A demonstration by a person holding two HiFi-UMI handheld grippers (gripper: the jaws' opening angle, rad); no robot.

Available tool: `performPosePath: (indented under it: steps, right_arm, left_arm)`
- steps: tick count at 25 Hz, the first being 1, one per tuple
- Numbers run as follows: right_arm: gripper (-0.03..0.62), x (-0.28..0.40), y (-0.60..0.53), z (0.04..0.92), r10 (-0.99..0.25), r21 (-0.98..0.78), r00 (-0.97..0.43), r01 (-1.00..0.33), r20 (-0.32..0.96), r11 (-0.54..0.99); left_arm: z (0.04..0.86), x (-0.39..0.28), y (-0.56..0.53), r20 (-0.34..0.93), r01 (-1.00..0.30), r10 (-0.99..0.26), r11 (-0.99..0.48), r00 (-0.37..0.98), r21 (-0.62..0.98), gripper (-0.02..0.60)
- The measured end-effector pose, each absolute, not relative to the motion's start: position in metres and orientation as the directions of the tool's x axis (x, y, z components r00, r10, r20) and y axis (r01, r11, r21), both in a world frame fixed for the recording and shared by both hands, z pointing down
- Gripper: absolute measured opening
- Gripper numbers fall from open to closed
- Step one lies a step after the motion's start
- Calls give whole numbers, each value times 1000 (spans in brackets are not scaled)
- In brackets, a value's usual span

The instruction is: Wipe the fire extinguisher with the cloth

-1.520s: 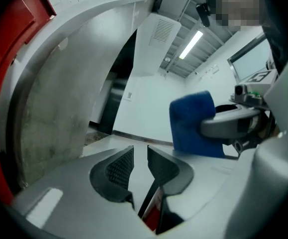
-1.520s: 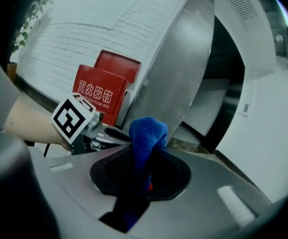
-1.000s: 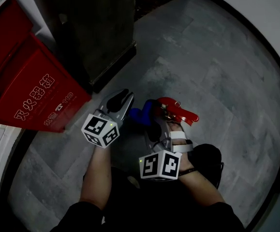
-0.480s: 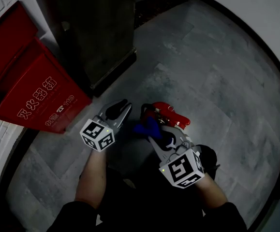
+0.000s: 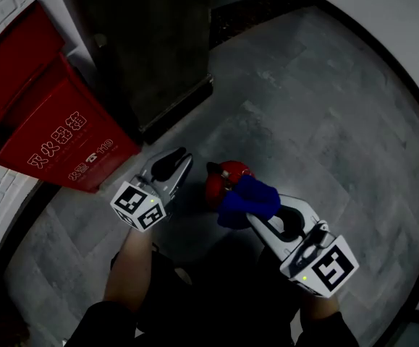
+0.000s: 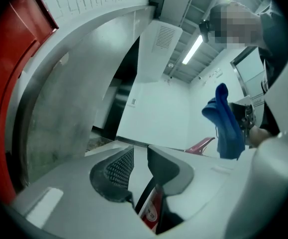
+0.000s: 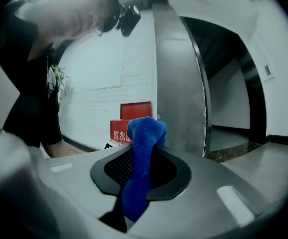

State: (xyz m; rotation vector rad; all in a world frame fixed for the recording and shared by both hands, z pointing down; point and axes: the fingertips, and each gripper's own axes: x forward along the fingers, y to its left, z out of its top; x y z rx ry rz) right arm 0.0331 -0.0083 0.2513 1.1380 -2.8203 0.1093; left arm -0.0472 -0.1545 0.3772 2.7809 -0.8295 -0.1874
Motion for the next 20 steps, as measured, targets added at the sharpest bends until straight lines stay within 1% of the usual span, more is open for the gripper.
performPosePath:
  steps: [4,9,10,12,15,20]
  right_arm:
    - [71,82,-4,221,-701,-46,-712,-699,-41,713]
    - [71,131,-18,234,-768,-48,-636,-767,-68,640]
    - [71,138,-23,237,-775,-68,-628,-772,-70,632]
    - [71,148,-30,235,-787,-106,-614,-780,-60,616]
    - [71,149,-37,213,-811,-116,-586,-805,-8,582]
    - [71,142,-35,145,-809,-132,-580,-813,97,567]
  left_arm:
    - [364,-39,-158,-67,-537,-563,-812,824,228,86]
    - [342,-40,-171,-55,-544,-556,-825,829,152,85]
    - [334,-44,-174,-47,-552,-562,-822,826,137,73]
    - [314,-52,-171,-44,-566,-578,-810,815,152,69]
    - [279,-63,-154,-35,-578,-603,-779,797,243,67]
    - [205,-77,-117,66,-627,-640,-719,766,302,69]
